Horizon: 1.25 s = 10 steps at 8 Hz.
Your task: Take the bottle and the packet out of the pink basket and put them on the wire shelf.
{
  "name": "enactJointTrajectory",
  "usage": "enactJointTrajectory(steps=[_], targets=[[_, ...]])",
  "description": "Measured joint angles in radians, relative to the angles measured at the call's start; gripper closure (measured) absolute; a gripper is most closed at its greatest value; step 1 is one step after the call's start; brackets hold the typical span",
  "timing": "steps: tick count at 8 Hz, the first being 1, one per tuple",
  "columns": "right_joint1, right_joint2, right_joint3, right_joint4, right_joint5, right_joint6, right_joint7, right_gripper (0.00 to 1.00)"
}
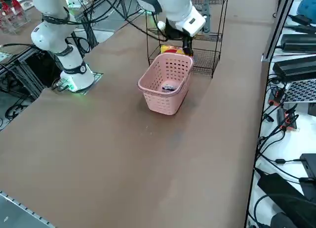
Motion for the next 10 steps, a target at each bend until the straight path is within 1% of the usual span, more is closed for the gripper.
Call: enactJointTrajectory(steps=[1,2,3,6,7,8,10], targets=[[-0.001,0.0,-0.012,-0.009,-0.032,-0.001,-0.001,0.0],[-0.001,0.0,-0.021,-0.023,-0.053,-0.001,-0.001,0.0],[-0.002,-0.002,-0.028,-0.041,-0.098,0.0,0.017,0.0],[-0.001,-0.025,-0.031,-0.126,-0.262,0.045,0.198,0.0],[-0.001,-0.041,-0.026,-0.149,-0.298,0.055,0.257,0.0],[0.0,-0.061,-0.009,-0.182,-0.31,0.087,0.318,0.0],[0.004,-0.093,0.052,-0.264,-0.355,0.174,0.471,0.0]])
